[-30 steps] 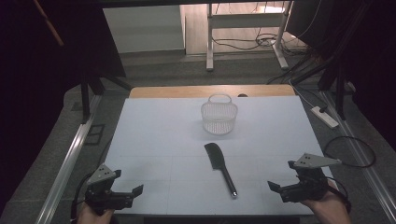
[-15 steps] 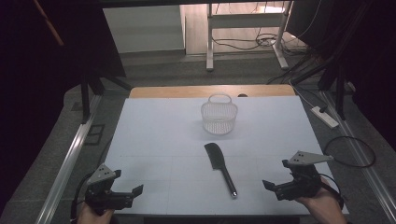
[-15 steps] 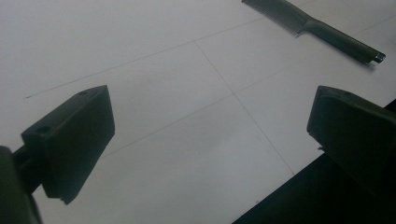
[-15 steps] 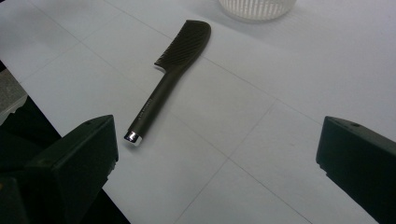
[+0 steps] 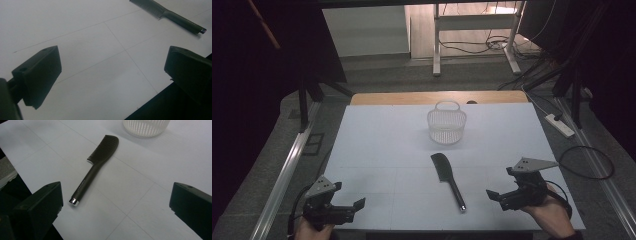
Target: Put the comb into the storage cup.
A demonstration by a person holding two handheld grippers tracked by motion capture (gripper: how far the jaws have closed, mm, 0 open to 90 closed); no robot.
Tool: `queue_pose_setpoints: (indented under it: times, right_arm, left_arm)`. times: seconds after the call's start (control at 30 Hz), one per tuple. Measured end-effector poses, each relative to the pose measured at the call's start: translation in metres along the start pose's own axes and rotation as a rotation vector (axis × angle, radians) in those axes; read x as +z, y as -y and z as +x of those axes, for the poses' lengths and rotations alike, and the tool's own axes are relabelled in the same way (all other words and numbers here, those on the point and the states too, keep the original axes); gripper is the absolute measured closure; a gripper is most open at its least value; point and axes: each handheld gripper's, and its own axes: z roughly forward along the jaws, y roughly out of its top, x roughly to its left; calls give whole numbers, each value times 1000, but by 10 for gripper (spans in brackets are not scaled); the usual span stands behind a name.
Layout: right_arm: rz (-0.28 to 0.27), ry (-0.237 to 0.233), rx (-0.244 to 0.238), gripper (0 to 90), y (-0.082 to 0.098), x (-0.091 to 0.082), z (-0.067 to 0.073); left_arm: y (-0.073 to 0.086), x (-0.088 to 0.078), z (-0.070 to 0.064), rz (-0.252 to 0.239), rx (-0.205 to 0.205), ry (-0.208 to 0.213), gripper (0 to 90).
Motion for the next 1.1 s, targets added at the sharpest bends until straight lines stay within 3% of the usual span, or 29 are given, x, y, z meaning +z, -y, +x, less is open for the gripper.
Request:
queue_pose_setpoints:
  times: [1.1]
  right_arm:
    - [41,-29,-52,0,-24,30,11]
  left_arm:
    - [0,1,-1,9,9,-2,24]
